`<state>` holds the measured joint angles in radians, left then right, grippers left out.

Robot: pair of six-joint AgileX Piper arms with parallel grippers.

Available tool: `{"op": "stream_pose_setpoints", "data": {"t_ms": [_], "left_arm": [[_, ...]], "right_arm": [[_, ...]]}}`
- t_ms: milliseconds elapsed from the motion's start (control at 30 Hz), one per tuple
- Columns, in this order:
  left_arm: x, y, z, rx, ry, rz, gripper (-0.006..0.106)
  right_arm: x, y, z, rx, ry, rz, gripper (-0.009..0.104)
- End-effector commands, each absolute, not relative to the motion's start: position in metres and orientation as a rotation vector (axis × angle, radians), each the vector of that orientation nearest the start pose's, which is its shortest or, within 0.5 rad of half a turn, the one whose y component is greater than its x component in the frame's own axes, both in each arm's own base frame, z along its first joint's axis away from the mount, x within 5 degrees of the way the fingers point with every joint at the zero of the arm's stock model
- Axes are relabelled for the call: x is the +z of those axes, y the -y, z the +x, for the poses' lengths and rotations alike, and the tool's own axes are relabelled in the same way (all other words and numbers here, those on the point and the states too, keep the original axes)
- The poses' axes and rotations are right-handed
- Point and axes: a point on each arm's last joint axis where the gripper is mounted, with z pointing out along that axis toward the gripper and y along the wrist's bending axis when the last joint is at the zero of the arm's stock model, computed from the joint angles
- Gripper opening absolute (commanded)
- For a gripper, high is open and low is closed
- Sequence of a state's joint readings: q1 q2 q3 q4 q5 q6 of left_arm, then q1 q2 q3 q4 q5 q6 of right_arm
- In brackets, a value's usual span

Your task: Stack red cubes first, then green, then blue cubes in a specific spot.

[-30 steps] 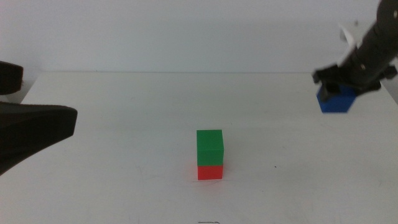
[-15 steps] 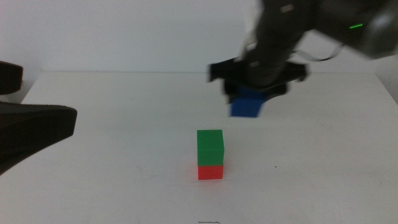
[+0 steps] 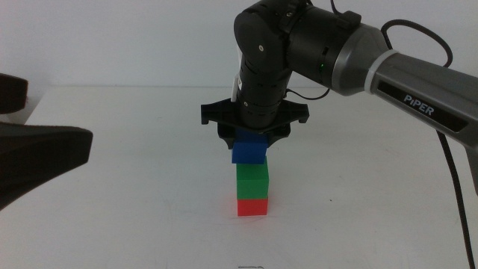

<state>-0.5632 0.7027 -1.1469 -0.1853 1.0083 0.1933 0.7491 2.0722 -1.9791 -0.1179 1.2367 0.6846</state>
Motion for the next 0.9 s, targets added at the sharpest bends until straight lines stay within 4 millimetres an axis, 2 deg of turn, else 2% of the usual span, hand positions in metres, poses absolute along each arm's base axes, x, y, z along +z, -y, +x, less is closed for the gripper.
{"op": "stream_pose_setpoints", "data": {"t_ms": [0,500,767,867], "left_arm": [[0.452,0.064,0.074,-0.483,-1.842,0.717,0.094],[0.452,0.064,0.074,-0.482,-1.842,0.717,0.094],[0.452,0.064,0.074,-0.482,-1.842,0.717,0.094],[0.452,0.064,0.074,-0.482,-1.842,0.717,0.094]], "right_arm": [[0.323,-0.290,0.325,0.198,-2.776,-0.126,-0.001],[0.323,-0.289,0.325,0.181,-2.766,-0.220,-0.001],[0.362,-0.275,0.308,0.226,-2.678,-0.214,-0.001],[0.367,-0.272,0.293,0.170,-2.654,-0.196,-0.001]]}}
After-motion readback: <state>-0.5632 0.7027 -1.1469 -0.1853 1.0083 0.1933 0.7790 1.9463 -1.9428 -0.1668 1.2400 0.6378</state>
